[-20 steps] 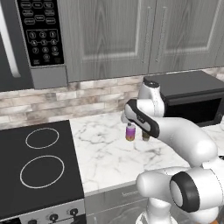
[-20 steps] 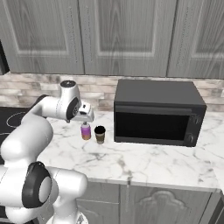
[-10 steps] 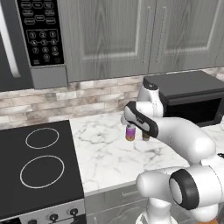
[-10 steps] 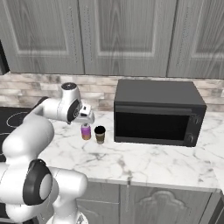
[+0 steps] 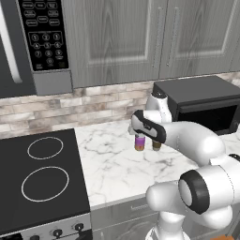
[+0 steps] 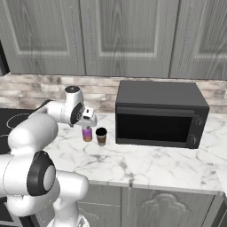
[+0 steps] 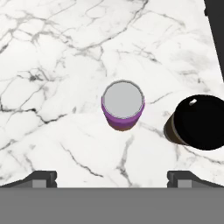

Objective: Move the drinks to the dining counter.

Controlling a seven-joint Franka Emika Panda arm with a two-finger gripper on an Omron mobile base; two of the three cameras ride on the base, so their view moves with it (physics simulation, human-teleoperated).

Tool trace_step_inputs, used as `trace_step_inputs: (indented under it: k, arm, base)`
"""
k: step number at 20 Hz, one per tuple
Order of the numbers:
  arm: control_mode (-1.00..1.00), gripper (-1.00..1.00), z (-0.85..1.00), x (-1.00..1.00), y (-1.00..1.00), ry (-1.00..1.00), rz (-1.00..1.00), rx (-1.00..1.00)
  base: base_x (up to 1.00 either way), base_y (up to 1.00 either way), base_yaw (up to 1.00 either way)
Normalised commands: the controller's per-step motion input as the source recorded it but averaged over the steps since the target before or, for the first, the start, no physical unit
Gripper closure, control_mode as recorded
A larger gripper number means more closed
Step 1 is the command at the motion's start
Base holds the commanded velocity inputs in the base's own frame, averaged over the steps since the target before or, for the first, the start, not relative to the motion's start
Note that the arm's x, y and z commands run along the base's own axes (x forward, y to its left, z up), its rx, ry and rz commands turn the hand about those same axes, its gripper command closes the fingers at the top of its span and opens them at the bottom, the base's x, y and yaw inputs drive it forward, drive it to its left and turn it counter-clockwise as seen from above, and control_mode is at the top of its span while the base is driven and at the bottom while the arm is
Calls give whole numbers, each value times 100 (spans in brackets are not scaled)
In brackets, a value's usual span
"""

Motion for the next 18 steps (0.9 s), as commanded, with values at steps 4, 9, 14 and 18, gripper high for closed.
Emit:
trace_step_inputs:
  k: [4,9,14,18]
  arm:
    - [-100,-100,-4,23,0,9,0,0]
    - [-100,-100,-7,22,0,6,0,0]
    - [-100,-100,-12,18,0,4,0,0]
    - [-100,-100,-21,13,0,1,0,0]
  base:
    - [0,0,0]
    - [0,0,0]
    - [0,0,0]
    - [0,0,0]
